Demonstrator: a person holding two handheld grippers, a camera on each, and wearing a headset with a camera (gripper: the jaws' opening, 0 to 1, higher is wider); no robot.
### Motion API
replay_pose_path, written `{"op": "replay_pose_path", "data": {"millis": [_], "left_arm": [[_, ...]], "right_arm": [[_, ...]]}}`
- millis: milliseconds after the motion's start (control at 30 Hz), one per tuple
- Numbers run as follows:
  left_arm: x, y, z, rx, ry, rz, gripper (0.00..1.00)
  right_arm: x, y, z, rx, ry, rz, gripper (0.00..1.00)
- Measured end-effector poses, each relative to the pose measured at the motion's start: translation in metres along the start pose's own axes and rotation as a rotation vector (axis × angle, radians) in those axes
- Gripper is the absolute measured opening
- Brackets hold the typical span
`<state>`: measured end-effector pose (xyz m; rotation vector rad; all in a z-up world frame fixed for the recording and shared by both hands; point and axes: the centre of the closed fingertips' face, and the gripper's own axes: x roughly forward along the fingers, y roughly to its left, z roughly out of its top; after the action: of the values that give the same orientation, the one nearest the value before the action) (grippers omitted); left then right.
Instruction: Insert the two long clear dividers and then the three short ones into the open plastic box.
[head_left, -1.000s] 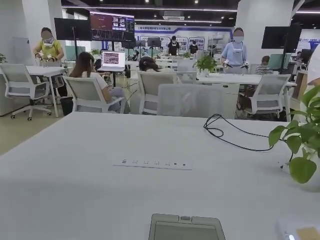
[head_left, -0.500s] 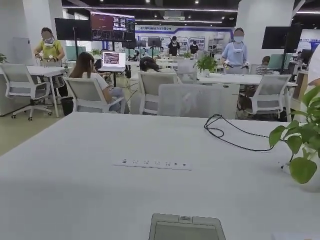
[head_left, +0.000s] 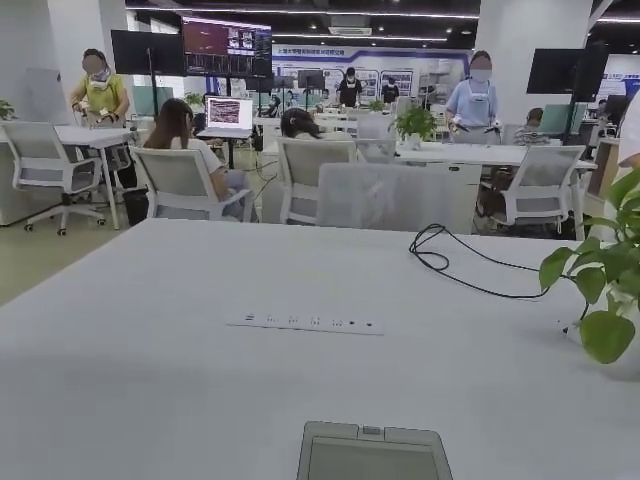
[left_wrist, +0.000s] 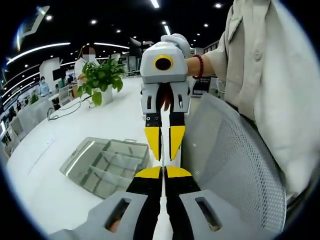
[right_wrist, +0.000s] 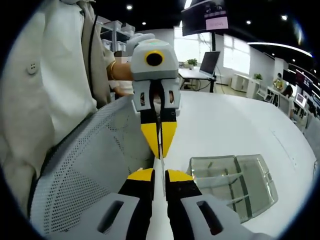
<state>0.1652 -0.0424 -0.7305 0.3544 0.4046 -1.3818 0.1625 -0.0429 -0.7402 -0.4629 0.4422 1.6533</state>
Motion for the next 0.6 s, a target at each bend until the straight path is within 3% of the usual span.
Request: {"op": "replay_pose_path", "data": {"millis": [133, 600], "left_arm": [[-0.001, -0.003, 0.001, 0.005, -0.007, -0.019, 0.0], [-0.003, 0.008, 0.001, -0.032, -0.031, 0.024, 0.0]], "right_arm": [[0.001, 0.0, 0.001, -0.001, -0.01, 0.003, 0.05], [0.001, -0.008, 0.004, -0.004, -0.002, -0.039, 0.02]]}}
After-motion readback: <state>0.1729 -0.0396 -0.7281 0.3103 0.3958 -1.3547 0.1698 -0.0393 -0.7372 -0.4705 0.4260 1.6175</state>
